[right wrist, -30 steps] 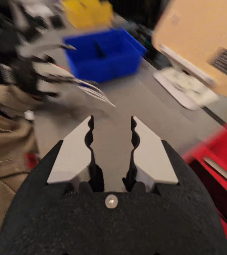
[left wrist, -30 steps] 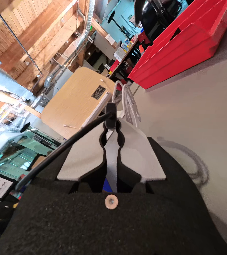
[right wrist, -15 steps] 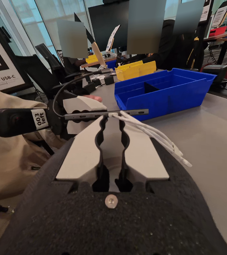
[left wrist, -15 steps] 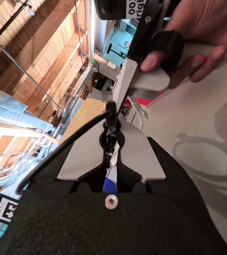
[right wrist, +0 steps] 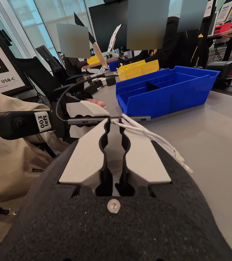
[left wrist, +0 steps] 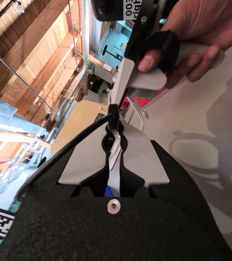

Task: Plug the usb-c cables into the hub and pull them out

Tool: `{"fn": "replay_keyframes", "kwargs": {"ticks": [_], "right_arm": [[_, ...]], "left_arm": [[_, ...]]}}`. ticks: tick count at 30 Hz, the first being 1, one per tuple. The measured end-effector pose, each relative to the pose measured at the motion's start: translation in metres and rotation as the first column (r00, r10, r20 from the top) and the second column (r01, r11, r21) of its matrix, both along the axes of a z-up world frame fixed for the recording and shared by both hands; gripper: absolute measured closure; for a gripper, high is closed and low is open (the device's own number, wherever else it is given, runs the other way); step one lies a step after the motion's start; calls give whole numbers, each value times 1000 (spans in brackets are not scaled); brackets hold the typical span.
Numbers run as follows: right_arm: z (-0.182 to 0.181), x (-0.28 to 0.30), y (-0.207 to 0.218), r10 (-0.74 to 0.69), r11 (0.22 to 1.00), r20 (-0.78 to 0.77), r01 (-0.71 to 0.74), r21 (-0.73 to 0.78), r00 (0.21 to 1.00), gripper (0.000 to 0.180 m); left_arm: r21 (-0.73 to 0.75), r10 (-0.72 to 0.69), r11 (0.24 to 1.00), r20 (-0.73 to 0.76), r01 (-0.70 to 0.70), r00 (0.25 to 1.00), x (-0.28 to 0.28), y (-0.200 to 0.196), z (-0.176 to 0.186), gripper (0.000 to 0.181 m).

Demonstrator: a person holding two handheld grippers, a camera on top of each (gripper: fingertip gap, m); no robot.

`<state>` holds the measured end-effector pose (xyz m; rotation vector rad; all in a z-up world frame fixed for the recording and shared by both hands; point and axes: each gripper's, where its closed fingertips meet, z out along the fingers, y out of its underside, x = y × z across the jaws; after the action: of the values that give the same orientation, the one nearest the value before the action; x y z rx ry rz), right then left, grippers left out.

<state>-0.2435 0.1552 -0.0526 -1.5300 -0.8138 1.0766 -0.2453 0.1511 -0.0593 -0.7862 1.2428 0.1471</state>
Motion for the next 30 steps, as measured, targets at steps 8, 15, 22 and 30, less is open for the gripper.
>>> {"fn": "replay_keyframes", "kwargs": {"ticks": [8, 15, 22, 30], "right_arm": [[-12, -6, -2, 15, 1000, 40, -14, -26, 999, 168], [-14, -9, -1, -4, 1000, 40, 5, -21, 999, 167], [-12, -10, -3, 44, 999, 70, -42, -28, 997, 168], [51, 74, 28, -76, 994, -282, 49, -102, 957, 169]], "left_arm": [[-78, 42, 996, -19, -43, 999, 2, 12, -13, 171], [-37, 51, 998, -43, -53, 998, 1, 13, -13, 171], [-38, 54, 998, -50, -56, 997, -2, 10, -8, 170], [-285, 240, 937, 100, -204, 966, -58, 53, 2, 170]]}}
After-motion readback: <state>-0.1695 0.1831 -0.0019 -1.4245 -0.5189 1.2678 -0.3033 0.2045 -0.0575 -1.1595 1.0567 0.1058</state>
